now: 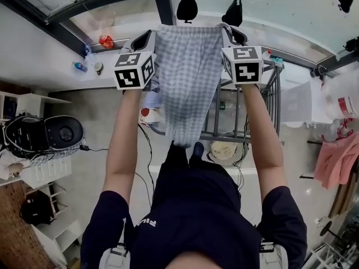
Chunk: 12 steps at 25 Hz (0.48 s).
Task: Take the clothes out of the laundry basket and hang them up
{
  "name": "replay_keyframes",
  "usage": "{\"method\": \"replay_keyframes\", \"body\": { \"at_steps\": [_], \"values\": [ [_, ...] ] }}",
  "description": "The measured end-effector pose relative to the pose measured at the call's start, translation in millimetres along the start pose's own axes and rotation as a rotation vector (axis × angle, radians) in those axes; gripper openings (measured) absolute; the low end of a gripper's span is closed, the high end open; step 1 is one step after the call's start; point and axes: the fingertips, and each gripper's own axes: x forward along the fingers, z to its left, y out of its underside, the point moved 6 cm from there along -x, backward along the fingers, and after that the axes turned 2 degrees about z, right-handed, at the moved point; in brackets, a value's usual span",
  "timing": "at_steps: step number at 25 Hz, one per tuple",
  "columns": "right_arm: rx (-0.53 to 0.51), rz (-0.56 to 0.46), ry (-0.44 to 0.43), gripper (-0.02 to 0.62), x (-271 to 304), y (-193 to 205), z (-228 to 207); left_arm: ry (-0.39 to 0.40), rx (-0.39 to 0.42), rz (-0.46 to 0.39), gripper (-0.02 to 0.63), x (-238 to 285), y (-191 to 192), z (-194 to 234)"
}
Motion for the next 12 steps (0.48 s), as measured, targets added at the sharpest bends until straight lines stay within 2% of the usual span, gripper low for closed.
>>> {"method": "replay_keyframes", "body": {
  "at_steps": [4, 12],
  "values": [
    [0.026, 0.074, 0.025, 0.029, 49, 18, -12, 0.052, 0.008, 0.061, 0.025, 59, 22, 15],
    [0.076, 0.211, 0.037, 0.029, 134, 81, -19, 0.118, -0.057, 0.195, 0.025, 145, 90, 38]
  ]
}}
